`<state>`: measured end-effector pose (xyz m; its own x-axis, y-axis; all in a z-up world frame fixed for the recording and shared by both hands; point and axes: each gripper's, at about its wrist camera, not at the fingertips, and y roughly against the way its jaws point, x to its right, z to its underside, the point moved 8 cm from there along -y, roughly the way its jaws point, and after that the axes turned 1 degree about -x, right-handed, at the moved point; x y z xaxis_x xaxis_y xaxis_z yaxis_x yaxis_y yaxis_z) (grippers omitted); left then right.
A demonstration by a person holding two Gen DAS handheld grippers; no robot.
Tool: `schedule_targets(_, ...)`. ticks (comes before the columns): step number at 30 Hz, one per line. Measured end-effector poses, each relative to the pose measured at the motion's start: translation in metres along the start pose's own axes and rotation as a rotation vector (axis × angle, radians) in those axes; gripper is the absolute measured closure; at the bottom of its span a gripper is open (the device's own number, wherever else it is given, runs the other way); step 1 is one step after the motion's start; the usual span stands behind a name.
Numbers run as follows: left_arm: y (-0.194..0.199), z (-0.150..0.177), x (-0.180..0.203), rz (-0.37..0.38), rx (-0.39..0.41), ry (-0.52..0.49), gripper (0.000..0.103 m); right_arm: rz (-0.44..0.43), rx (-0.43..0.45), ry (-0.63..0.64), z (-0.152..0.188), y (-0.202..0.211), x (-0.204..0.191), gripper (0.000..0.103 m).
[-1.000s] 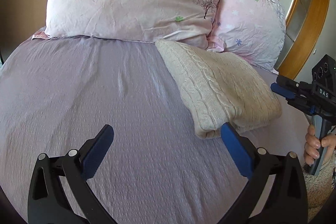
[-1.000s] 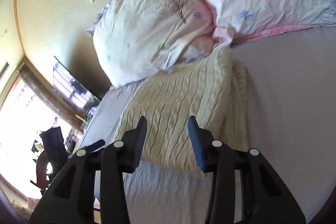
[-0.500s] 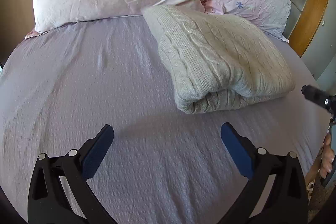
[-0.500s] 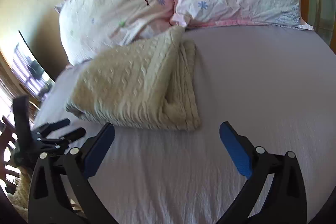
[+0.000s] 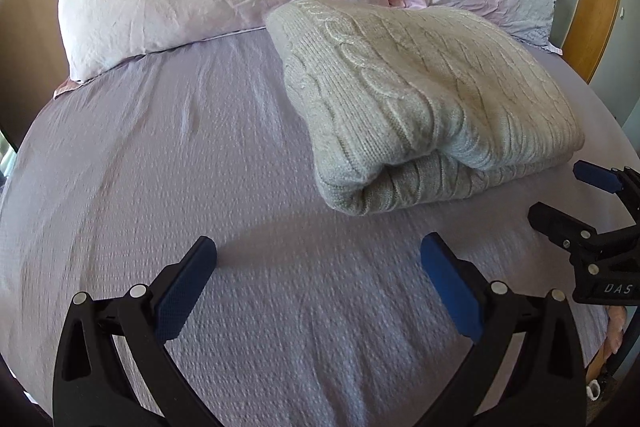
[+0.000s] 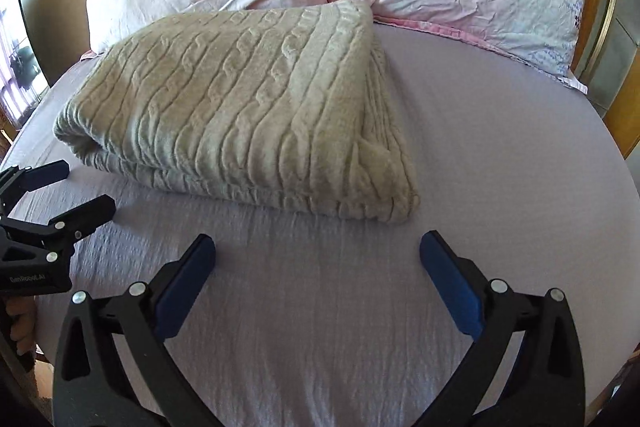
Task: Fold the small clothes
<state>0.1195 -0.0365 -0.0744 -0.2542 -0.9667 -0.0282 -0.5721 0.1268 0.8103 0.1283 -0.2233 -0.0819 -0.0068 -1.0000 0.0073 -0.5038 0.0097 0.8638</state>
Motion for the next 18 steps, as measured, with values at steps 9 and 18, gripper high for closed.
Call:
schedule_targets(9, -0.0001, -0.0003, -0.0003, -0.001, 0.001, -0.002, 0.001, -0.001, 0.004, 0.001, -0.0017, 0.0013, 0.0015, 0.002)
schedule_targets(18, -0.0001, -0.0011, -0.0006, -0.001, 0.001, -0.002, 0.001, -0.001, 0.005, 0.002, -0.0015, 0.0015, 0.0014, 0.002)
